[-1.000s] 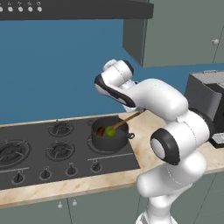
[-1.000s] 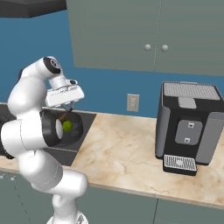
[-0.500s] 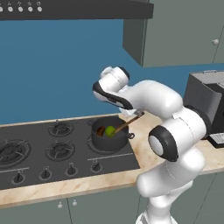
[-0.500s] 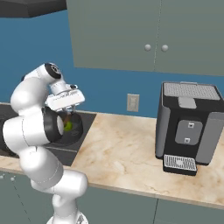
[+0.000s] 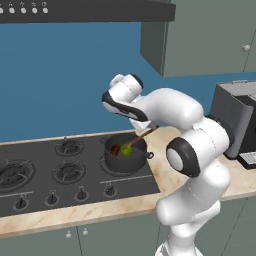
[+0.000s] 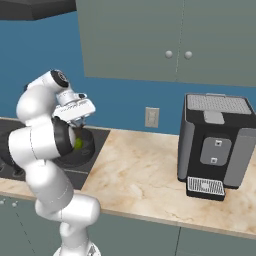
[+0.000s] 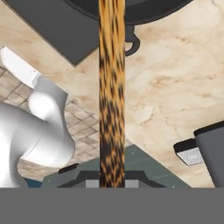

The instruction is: Put the lime and sweet potato in the pot. Retrieve the spatula and lightly stir the vegetables in the pot.

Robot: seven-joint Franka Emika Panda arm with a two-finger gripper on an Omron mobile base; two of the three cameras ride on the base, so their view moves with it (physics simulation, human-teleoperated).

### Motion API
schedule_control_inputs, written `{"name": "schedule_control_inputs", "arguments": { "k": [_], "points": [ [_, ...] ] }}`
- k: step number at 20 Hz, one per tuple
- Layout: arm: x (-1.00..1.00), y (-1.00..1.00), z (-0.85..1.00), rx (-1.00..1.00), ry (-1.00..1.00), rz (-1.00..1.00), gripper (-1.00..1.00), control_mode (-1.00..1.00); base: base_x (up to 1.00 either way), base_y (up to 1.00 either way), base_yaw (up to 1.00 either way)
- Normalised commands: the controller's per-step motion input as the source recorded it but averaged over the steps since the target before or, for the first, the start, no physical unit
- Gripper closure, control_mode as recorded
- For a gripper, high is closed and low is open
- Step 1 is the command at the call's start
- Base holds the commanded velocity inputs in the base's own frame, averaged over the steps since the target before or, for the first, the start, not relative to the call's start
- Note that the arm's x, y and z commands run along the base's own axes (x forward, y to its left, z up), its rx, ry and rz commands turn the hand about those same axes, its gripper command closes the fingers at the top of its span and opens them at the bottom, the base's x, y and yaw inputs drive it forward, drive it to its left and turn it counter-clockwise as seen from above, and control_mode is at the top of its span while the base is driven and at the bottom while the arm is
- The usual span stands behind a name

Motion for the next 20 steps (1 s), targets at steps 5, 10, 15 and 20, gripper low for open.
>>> {"name": "schedule_control_inputs", "arguments": {
  "k": [5, 10, 15, 20],
  "points": [
    [0.48, 0.30, -0.12, -0.01, -0.01, -0.01, 1.00, -1.00, 0.00, 0.00, 0.00],
    [0.23, 0.08, -0.30, -0.02, 0.00, -0.02, 1.00, -1.00, 0.00, 0.00, 0.00],
    [0.01, 0.00, -0.24, -0.03, 0.00, -0.03, 1.00, -1.00, 0.00, 0.00, 0.00],
    [0.00, -0.07, -0.01, -0.01, 0.00, -0.03, 1.00, -1.00, 0.00, 0.00, 0.00]
  ]
}}
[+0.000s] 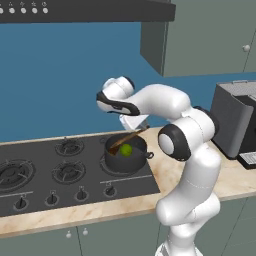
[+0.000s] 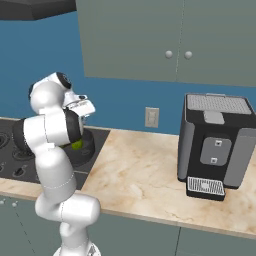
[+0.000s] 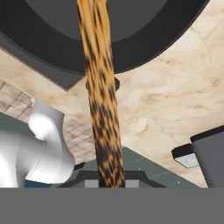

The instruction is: Put the lime and sweet potato in the pot. Retrieve the spatula and lightly stir the vegetables in the pot.

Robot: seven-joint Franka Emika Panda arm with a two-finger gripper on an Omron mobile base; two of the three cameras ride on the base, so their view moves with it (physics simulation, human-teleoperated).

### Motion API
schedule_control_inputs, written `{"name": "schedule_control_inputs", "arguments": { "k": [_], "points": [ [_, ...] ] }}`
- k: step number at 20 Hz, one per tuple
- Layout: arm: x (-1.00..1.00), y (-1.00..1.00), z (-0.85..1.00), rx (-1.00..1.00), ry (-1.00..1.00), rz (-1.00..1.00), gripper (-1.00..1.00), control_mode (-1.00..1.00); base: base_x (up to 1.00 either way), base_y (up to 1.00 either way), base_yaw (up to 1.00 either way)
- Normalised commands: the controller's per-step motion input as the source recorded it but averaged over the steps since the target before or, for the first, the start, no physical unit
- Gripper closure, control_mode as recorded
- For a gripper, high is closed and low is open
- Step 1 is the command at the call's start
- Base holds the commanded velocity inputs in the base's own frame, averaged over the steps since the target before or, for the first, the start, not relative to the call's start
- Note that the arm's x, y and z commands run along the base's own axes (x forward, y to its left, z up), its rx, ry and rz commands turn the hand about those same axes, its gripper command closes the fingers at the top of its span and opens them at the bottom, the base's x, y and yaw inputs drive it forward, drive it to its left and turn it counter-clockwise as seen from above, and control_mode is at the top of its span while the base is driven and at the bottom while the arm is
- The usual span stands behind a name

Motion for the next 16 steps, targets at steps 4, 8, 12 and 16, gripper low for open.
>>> {"name": "schedule_control_inputs", "arguments": {
  "k": [4, 8, 12, 16],
  "points": [
    [0.00, -0.27, 0.00, -0.04, 0.04, -0.02, 1.00, -1.00, 0.00, 0.00, 0.00],
    [-0.01, -0.31, 0.00, -0.03, 0.06, -0.01, 1.00, -1.00, 0.00, 0.00, 0.00],
    [-0.04, -0.12, 0.00, -0.03, 0.11, 0.00, 1.00, -1.00, 0.00, 0.00, 0.00],
    [-0.01, -0.24, 0.00, -0.03, 0.11, 0.00, 1.00, -1.00, 0.00, 0.00, 0.00]
  ]
}}
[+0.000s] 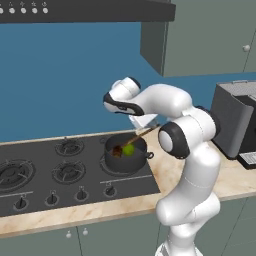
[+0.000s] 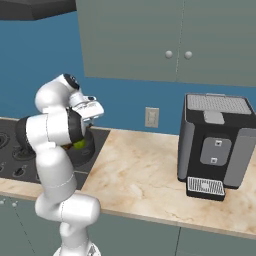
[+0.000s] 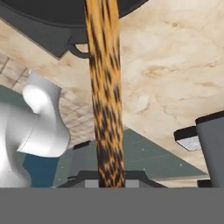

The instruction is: Put the lime and sweet potato in the pot. Retrieve the spatula and lightly stir the vegetables in the pot.

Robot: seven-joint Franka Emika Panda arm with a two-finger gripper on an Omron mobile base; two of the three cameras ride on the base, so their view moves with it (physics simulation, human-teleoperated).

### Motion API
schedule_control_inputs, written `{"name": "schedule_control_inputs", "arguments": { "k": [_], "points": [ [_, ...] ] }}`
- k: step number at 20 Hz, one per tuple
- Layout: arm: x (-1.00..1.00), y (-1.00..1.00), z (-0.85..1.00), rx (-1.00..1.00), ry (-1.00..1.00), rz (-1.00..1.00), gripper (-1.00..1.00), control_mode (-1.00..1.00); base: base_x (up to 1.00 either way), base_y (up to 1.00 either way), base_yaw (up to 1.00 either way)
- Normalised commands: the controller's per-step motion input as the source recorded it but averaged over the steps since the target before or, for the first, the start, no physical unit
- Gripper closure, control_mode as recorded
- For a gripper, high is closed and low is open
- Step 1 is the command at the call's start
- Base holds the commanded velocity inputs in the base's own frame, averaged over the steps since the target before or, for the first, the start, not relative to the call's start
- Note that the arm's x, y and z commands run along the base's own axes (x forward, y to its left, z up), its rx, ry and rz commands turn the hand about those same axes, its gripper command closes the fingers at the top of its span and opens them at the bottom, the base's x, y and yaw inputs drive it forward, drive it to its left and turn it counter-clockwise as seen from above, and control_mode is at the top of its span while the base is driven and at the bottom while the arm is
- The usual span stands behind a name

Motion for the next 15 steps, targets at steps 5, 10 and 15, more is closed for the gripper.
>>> {"name": "schedule_control_inputs", "arguments": {
  "k": [5, 10, 15],
  "points": [
    [-0.02, -0.42, 0.00, -0.01, 0.15, 0.00, 1.00, -1.00, 0.00, 0.00, 0.00],
    [-0.20, -0.11, 0.13, 0.00, 0.05, 0.00, 1.00, -1.00, 0.00, 0.00, 0.00],
    [-0.25, 0.02, 0.34, 0.00, 0.00, 0.02, 1.00, -1.00, 0.00, 0.00, 0.00]
  ]
}}
